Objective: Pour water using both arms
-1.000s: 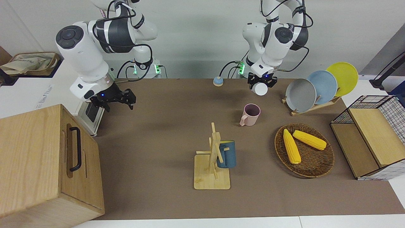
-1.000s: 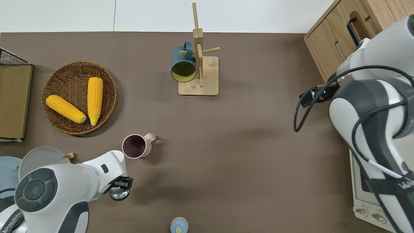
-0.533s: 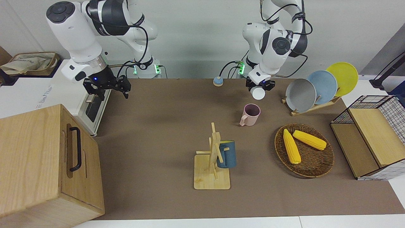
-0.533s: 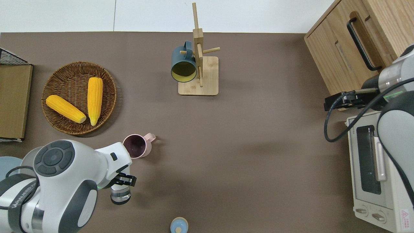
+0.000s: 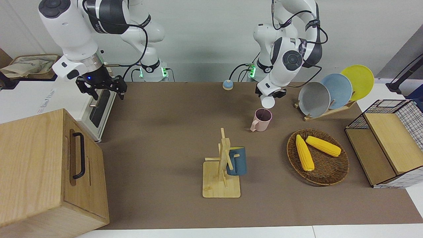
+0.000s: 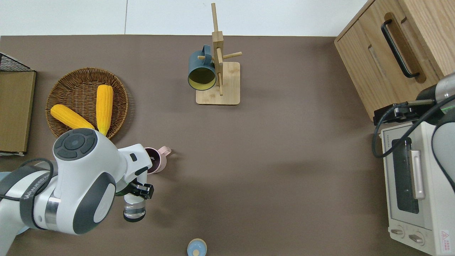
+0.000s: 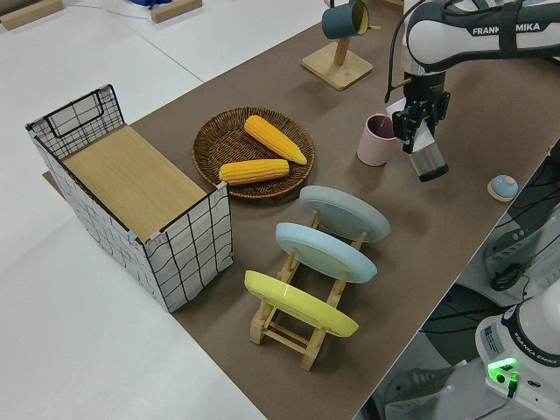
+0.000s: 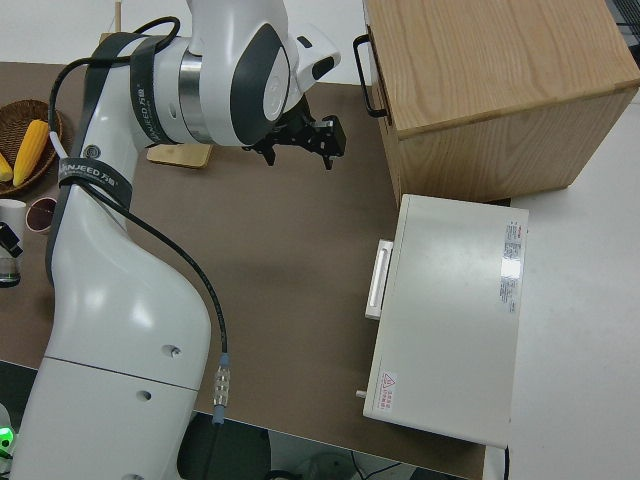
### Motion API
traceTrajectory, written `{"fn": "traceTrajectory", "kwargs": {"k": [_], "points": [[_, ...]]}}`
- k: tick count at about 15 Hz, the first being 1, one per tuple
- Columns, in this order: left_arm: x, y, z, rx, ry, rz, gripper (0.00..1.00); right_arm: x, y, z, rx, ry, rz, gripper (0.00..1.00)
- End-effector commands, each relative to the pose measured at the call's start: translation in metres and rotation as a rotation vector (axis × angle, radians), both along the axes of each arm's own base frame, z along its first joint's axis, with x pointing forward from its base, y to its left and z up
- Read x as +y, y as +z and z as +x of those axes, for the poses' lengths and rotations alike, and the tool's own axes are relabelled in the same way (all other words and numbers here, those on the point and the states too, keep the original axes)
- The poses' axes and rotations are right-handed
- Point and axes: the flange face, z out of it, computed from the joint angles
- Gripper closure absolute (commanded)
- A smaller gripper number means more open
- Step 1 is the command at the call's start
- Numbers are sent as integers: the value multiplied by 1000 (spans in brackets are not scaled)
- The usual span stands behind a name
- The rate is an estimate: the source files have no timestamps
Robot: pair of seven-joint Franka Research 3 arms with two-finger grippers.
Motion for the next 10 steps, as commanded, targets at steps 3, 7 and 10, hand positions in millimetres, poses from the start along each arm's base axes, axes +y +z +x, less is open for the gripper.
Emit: {"fn": "traceTrajectory", "kwargs": {"k": [3,7,10], "points": [[-4,7,6,30,-12,20,1000,-2,8,-7,29,1,-11,11],[-2,6,5,43,-13,27,1000,10,25,-7,-1,22,-10,11],[-1,6,5,43,-7,28,1000,16,32,-7,-15,31,-4,11]]}}
